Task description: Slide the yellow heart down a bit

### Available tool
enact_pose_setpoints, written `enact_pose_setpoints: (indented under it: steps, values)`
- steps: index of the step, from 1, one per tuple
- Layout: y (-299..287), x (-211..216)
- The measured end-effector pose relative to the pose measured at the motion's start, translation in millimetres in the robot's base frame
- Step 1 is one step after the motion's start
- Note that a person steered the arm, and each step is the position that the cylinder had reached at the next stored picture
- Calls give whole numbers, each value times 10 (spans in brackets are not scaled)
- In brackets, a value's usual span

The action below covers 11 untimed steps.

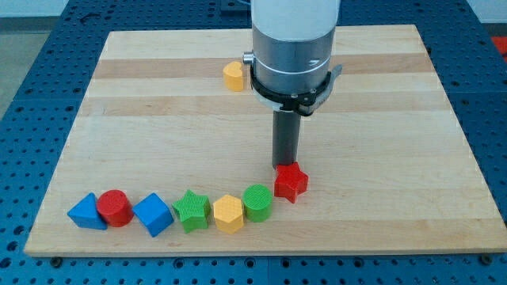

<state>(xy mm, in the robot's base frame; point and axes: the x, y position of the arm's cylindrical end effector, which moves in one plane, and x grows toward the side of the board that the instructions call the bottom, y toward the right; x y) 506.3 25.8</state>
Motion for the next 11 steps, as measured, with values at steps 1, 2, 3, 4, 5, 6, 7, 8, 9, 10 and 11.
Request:
enact_pose_setpoints:
  steps: [1, 2, 3, 4, 5, 6, 7, 8, 9, 10, 11]
  values:
    - [0, 201]
    - [0, 278]
    - [0, 292]
    - [-121, 166]
    - [-861, -290]
    - [-1303, -291]
    - [-1627, -595]
    - [-1633, -1644]
    - [-1632, -1720]
    - [-1341, -2372]
    - [-1287, -2456]
